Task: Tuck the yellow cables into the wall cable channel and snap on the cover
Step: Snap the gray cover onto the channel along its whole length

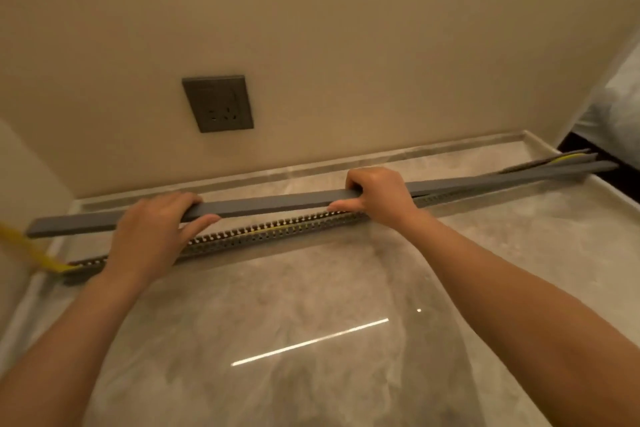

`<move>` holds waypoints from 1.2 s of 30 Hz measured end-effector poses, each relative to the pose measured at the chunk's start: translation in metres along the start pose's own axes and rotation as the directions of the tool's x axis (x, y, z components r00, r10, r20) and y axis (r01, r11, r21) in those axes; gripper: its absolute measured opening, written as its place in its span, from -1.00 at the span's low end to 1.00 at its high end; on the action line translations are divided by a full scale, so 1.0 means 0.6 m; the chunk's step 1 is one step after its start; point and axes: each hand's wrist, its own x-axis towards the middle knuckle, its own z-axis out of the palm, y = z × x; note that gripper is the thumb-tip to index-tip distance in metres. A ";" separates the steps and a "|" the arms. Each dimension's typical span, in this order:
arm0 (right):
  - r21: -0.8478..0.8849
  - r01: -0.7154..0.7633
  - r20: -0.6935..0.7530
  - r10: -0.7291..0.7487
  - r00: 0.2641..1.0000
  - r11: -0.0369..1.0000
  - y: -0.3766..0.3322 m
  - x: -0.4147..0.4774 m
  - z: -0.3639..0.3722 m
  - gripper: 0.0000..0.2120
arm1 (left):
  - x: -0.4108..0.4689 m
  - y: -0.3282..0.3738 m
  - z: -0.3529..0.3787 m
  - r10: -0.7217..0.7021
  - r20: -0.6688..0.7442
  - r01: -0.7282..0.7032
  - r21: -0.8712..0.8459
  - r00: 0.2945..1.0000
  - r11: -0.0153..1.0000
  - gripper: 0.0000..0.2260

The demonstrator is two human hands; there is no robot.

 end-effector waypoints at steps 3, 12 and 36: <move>-0.008 0.036 0.033 -0.035 0.999 0.999 -0.017 0.014 0.031 -0.51 | -0.011 -0.023 0.002 -0.050 0.073 0.055 -0.062 0.996 0.997 -0.78; -0.080 0.233 -0.016 -0.235 0.972 0.969 -0.054 0.048 0.040 -0.49 | -0.041 -0.076 0.018 -0.140 0.118 0.159 -0.174 0.983 0.972 -0.77; 0.065 0.363 0.336 -0.363 0.869 0.930 -0.225 0.083 0.122 -0.65 | -0.046 -0.044 0.059 -0.064 0.105 0.089 -0.252 0.992 0.964 -0.68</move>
